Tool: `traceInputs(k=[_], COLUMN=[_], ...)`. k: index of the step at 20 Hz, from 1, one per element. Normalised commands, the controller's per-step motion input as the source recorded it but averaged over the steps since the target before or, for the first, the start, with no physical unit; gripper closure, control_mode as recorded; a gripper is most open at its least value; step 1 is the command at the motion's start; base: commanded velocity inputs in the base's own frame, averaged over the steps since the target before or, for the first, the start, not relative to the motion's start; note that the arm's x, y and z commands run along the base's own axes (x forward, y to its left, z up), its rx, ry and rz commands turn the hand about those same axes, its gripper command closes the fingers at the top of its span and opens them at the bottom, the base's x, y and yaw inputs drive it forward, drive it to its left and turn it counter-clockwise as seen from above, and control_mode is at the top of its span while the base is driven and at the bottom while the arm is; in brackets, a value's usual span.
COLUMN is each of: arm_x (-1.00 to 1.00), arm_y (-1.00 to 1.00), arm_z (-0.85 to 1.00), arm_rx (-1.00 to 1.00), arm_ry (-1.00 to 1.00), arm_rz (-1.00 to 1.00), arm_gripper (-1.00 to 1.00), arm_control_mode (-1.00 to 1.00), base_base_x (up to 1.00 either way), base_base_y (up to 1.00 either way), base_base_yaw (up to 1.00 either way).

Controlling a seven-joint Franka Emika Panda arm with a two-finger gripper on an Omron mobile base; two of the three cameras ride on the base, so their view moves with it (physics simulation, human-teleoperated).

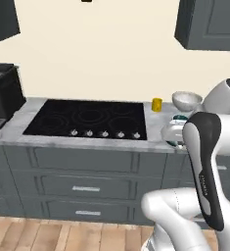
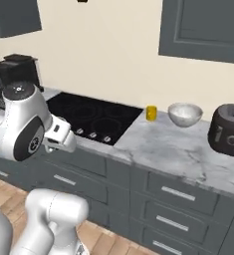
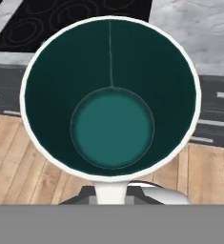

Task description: Clear the mugs and bowl far away from the sink.

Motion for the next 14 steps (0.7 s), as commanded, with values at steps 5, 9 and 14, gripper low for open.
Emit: traceInputs(k=[5,9,14], arm_x=[0.00,0.00,0.00], arm_y=[0.00,0.00,0.00], arm_z=[0.00,0.00,0.00], arm_rx=[0.00,0.00,0.00], arm_ry=[0.00,0.00,0.00], arm_rz=[0.00,0.00,0.00], arm_gripper=[1.00,1.00,1.00], arm_control_mode=[1.00,1.00,1.00], base_base_x=[0.59,0.71,0.73], base_base_y=[-0.04,0.00,0.01], base_base_yaw=[-0.68,-0.62,-0.33])
